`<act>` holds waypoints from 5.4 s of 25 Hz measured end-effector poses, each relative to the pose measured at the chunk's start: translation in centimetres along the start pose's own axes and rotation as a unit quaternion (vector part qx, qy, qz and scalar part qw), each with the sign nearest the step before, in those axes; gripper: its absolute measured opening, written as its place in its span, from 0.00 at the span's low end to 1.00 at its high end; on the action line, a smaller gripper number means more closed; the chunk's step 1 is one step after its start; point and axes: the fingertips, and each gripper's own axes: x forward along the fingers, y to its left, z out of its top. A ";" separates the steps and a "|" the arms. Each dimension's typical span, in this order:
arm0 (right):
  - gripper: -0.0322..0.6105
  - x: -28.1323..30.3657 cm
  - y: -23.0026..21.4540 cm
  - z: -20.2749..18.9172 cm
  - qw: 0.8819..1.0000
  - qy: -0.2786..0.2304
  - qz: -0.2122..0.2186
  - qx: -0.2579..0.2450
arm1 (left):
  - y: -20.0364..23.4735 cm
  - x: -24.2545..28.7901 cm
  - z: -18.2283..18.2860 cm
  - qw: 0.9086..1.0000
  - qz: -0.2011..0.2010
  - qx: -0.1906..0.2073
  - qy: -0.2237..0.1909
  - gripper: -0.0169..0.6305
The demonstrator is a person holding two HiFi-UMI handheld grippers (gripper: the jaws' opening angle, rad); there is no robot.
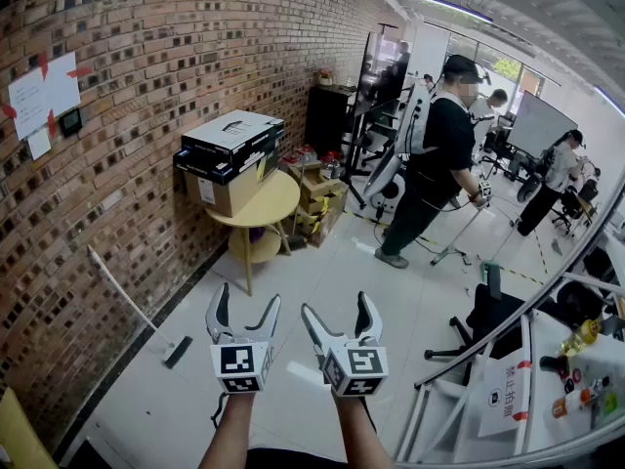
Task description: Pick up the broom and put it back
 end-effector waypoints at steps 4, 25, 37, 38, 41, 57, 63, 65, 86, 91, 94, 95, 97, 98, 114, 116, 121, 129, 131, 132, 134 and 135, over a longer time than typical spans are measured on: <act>0.83 4.5 4.3 -1.6 0.998 0.027 0.055 -0.013 | 4.7 1.0 -0.9 1.000 0.008 0.003 0.006 0.68; 0.83 22.8 39.7 -8.1 0.901 0.032 0.432 -0.018 | 38.7 -14.6 -4.8 0.924 0.379 0.027 0.048 0.65; 0.74 27.7 49.7 -9.7 0.829 0.054 0.557 -0.003 | 44.7 -17.9 -5.1 0.873 0.480 0.030 0.076 0.57; 0.74 28.2 50.1 -10.0 0.828 0.057 0.558 -0.003 | 45.2 -17.9 -5.4 0.872 0.482 0.028 0.078 0.57; 0.74 29.9 52.1 -11.0 0.826 0.064 0.560 0.000 | 47.5 -17.8 -5.7 0.871 0.484 0.026 0.077 0.57; 0.67 43.3 69.9 -14.3 0.860 0.055 0.507 -0.009 | 72.3 -15.0 -6.3 0.917 0.388 0.053 0.080 0.57; 0.64 47.3 70.5 -19.5 0.871 0.098 0.479 -0.034 | 76.9 -12.3 -11.7 0.936 0.328 0.030 0.124 0.56; 0.62 48.7 70.3 -21.8 0.873 0.117 0.471 -0.043 | 77.6 -11.2 -13.7 0.940 0.310 0.021 0.140 0.56; 0.52 58.4 72.8 -51.5 0.823 0.311 0.466 -0.098 | 82.4 -4.1 -35.0 0.927 0.235 -0.068 0.286 0.45; 0.47 60.2 74.4 -55.7 0.817 0.335 0.459 -0.098 | 82.6 -3.8 -37.3 0.921 0.234 -0.080 0.300 0.43; 0.43 60.8 75.2 -56.7 0.814 0.337 0.462 -0.103 | 82.6 -4.3 -37.6 0.918 0.242 -0.084 0.302 0.43; 0.41 60.9 75.4 -56.7 0.814 0.334 0.464 -0.103 | 82.6 -4.5 -37.5 0.917 0.245 -0.084 0.302 0.43; 0.39 61.2 75.6 -56.5 0.814 0.328 0.469 -0.100 | 82.6 -4.8 -37.1 0.916 0.251 -0.082 0.302 0.43; 0.36 61.2 75.7 -56.4 0.812 0.326 0.473 -0.103 | 82.6 -5.0 -36.9 0.915 0.254 -0.081 0.301 0.43; 0.21 54.9 70.9 -52.6 0.791 0.339 0.492 -0.131 | 79.4 -7.4 -32.2 0.916 0.294 -0.095 0.258 0.43; 0.21 54.1 69.8 -51.7 0.795 0.337 0.487 -0.134 | 78.9 -7.6 -31.2 0.917 0.297 -0.094 0.249 0.43; 0.21 52.4 68.1 -48.8 0.806 0.322 0.479 -0.134 | 77.9 -8.6 -28.4 0.920 0.307 -0.084 0.227 0.43; 0.21 54.4 68.1 -37.7 0.858 0.238 0.450 -0.068 | 78.6 -10.7 -20.3 0.922 0.354 -0.053 0.149 0.43; 0.21 54.8 68.5 -34.2 0.867 0.209 0.450 -0.056 | 78.7 -11.2 -17.7 0.921 0.366 -0.045 0.126 0.43; 0.21 54.9 68.9 -32.5 0.869 0.195 0.452 -0.054 | 78.8 -11.5 -16.5 0.920 0.372 -0.041 0.117 0.43; 0.21 54.8 69.6 -29.5 0.872 0.169 0.456 -0.053 | 79.0 -12.1 -14.4 0.916 0.386 -0.037 0.102 0.43; 0.21 54.6 69.8 -28.1 0.874 0.157 0.457 -0.053 | 79.0 -12.5 -13.5 0.914 0.393 -0.035 0.095 0.43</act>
